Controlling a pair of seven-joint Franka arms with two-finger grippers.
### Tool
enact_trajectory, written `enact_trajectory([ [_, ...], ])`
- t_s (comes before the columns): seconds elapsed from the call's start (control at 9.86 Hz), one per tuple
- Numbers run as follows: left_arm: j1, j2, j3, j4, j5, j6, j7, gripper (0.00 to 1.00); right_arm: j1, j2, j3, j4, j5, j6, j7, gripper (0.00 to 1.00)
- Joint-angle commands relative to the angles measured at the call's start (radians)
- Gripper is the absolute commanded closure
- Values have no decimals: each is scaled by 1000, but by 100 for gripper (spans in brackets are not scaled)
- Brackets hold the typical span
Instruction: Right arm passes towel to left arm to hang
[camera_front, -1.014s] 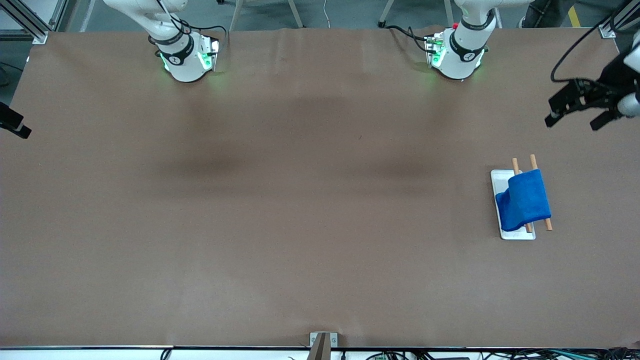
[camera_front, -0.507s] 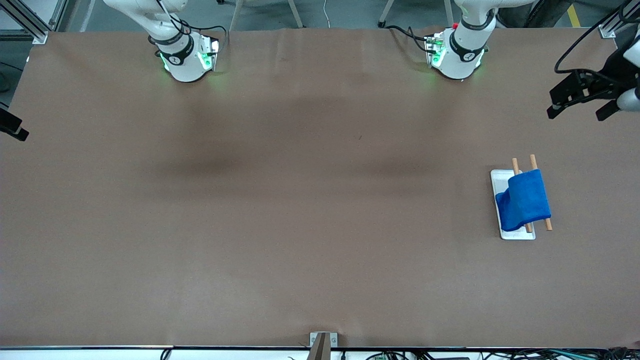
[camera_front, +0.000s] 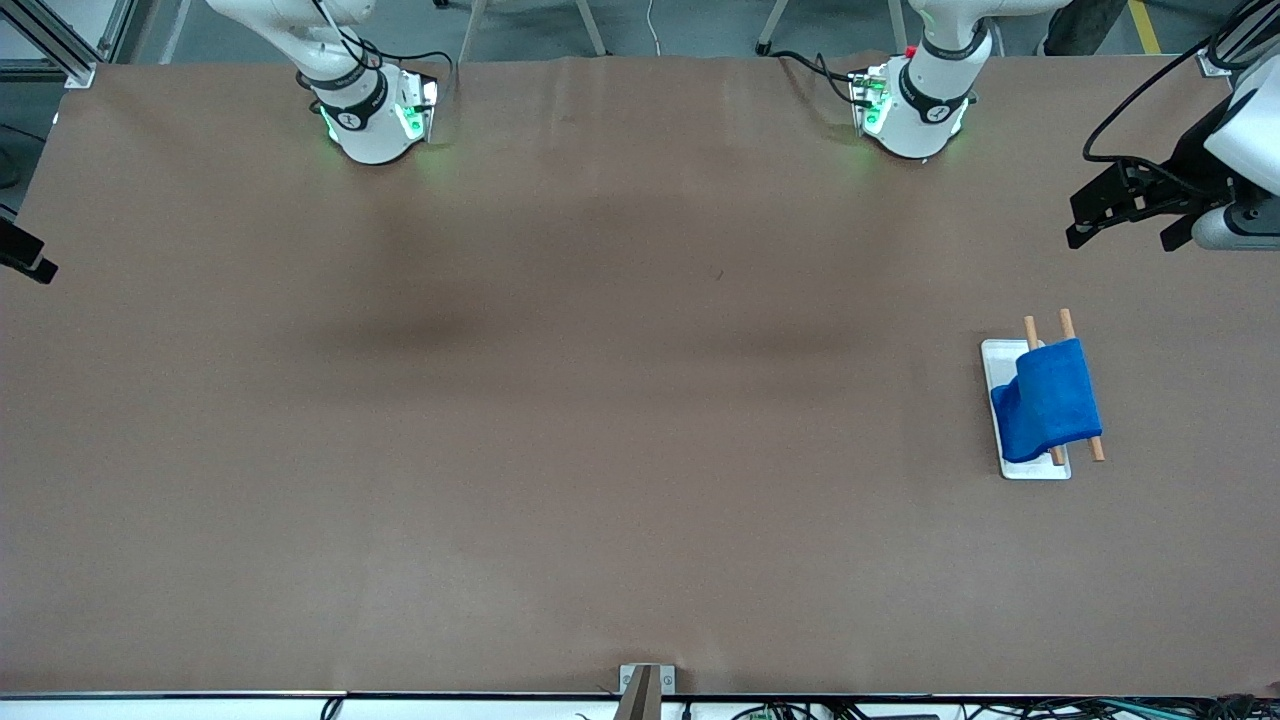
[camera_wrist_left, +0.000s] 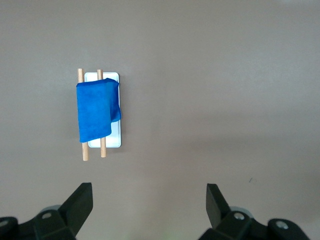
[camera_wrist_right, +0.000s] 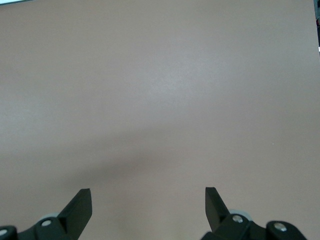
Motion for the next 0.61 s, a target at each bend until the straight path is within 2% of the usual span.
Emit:
enact_trajectory([
  [0.0, -16, -16, 22, -52, 14, 10, 1, 0, -10, 0, 9, 7, -10, -6, 11, 0],
  [0.2, -40, -17, 49, -58, 17, 12, 15, 0, -10, 0, 9, 7, -10, -6, 11, 0],
  [0.51, -31, -14, 48, -56, 25, 12, 18, 0, -10, 0, 9, 7, -10, -7, 11, 0],
])
